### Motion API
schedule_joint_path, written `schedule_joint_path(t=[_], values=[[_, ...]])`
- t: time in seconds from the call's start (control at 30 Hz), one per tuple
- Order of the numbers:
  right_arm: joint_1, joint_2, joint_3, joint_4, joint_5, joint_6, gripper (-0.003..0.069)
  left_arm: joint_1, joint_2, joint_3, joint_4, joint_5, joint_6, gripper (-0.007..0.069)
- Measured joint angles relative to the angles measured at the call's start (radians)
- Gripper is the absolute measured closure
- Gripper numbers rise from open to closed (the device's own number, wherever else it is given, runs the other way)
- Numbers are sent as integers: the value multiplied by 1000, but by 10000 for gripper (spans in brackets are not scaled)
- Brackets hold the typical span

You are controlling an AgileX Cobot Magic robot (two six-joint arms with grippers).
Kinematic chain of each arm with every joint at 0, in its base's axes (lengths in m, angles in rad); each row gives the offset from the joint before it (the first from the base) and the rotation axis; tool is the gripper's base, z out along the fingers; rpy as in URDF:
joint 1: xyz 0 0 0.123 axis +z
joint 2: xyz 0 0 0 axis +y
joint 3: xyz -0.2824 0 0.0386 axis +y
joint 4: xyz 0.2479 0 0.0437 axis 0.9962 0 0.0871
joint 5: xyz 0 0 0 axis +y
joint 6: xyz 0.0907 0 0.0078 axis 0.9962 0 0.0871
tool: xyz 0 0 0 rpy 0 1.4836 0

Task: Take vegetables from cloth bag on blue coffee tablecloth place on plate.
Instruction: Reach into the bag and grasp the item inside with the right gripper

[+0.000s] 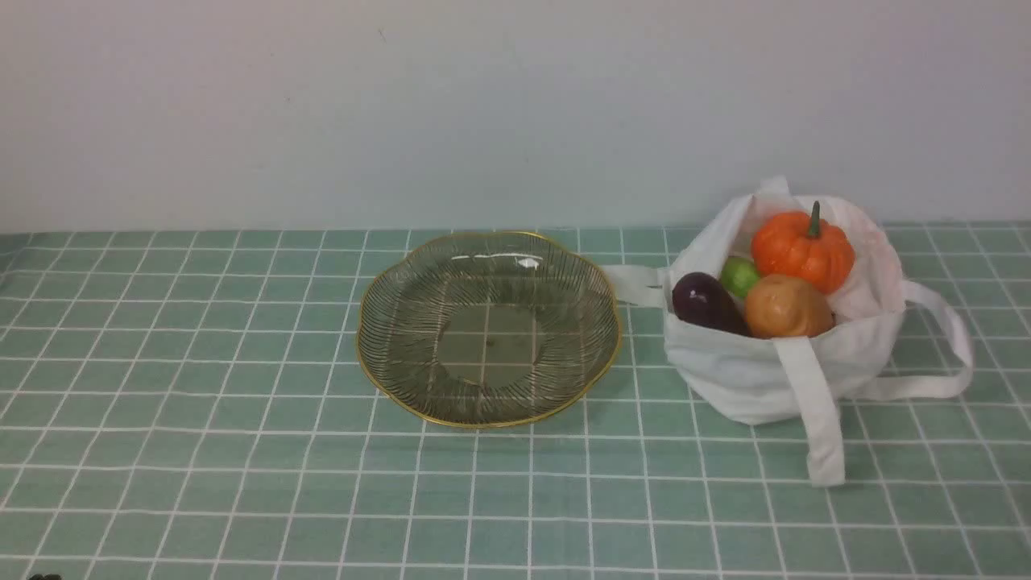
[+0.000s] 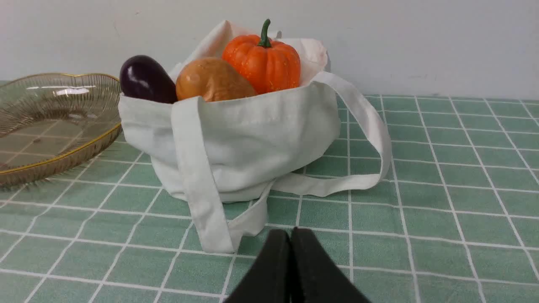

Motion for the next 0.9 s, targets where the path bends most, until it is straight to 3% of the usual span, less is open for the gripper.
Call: schedule_joint_path(t=[0.8,0.9], values=[[0,0,0,-1,0,0,673,0,0,0,0,0,0,632],[0,0,0,60,-9,26,673,0,0,0,0,0,0,632]])
